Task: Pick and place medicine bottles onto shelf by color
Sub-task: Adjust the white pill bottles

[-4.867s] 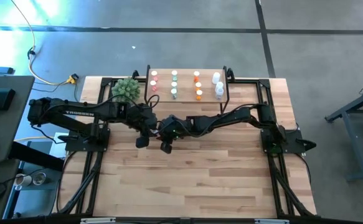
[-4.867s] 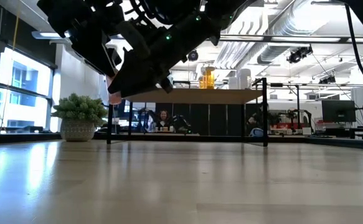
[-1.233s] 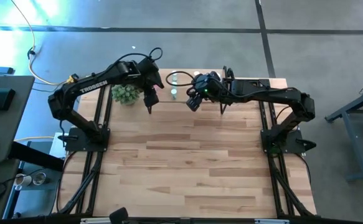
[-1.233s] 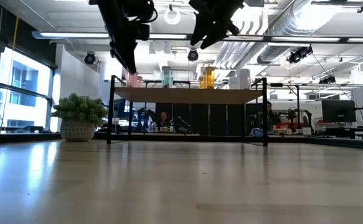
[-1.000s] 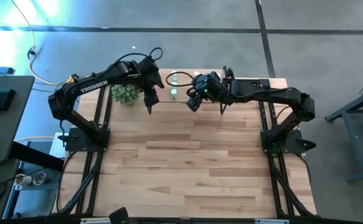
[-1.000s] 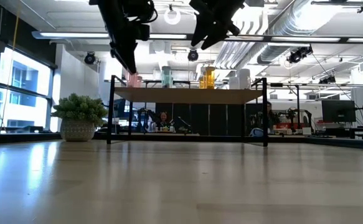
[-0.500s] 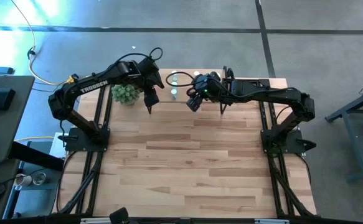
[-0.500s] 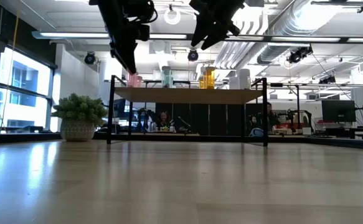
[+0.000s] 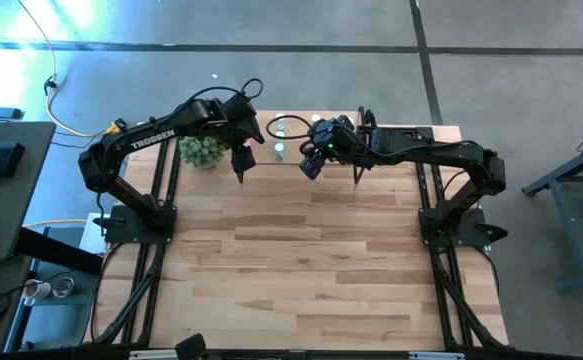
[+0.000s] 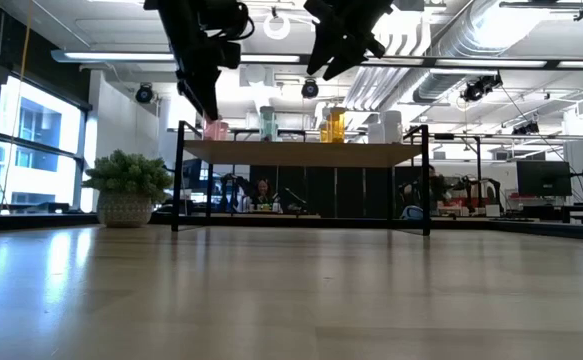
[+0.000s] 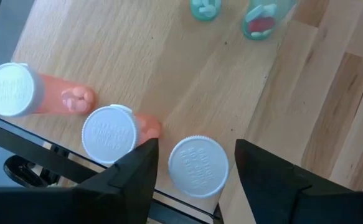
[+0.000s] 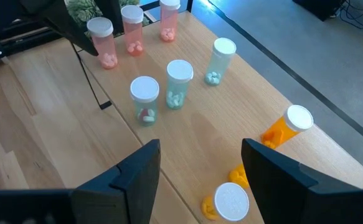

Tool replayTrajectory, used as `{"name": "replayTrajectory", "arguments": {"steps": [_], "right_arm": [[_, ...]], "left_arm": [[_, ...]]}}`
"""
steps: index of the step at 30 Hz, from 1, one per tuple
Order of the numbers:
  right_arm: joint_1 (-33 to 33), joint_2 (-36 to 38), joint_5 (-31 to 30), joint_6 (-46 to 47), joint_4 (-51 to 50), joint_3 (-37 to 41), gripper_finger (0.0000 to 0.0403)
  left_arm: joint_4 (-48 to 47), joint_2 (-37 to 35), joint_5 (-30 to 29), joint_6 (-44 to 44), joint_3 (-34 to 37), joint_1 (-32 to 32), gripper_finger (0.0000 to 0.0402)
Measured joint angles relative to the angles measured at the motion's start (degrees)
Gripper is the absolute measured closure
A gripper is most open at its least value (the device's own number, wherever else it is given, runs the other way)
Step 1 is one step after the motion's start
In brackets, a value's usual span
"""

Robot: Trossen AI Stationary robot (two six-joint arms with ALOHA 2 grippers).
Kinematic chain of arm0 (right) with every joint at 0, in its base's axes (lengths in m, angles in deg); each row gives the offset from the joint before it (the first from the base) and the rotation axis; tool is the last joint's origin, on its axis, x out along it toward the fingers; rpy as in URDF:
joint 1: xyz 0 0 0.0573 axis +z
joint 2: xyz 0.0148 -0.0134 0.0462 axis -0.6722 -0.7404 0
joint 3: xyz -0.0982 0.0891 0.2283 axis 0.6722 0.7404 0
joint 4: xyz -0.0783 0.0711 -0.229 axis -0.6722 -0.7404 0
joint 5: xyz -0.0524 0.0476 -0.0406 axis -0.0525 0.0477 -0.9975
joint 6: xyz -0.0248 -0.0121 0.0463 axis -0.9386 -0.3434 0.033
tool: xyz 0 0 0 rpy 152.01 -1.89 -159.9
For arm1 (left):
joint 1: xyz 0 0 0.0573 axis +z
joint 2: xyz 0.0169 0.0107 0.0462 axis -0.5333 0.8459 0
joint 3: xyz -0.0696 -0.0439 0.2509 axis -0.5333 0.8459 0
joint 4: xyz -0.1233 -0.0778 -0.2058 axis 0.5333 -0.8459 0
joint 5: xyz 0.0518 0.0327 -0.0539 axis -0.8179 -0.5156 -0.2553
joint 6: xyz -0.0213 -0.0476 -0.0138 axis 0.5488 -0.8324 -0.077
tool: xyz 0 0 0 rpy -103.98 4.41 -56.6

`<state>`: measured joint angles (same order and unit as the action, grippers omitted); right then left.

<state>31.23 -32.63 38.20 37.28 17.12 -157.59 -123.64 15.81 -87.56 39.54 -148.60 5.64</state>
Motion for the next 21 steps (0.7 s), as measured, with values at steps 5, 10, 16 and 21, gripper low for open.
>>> {"name": "replayTrajectory", "arguments": {"steps": [5, 10, 16, 21], "right_arm": [[0.00, 0.00, -0.01, -0.06, 0.00, 0.00, 0.0187], [0.00, 0.00, -0.01, -0.09, -0.01, 0.00, 0.0187], [0.00, 0.00, -0.01, -0.47, -0.02, 0.00, 0.0187], [0.00, 0.00, -0.01, -1.38, -0.02, 0.00, 0.0187]], "left_arm": [[-0.01, -0.23, 0.00, 0.06, -0.08, -0.02, 0.0201], [-0.66, -0.26, 0.07, 0.87, -2.30, -0.12, 0.0201], [-2.33, -0.28, 0.02, 0.56, -6.87, -1.29, 0.0202], [-5.44, -0.35, 0.02, 0.44, -10.74, -2.40, 0.0202]]}}
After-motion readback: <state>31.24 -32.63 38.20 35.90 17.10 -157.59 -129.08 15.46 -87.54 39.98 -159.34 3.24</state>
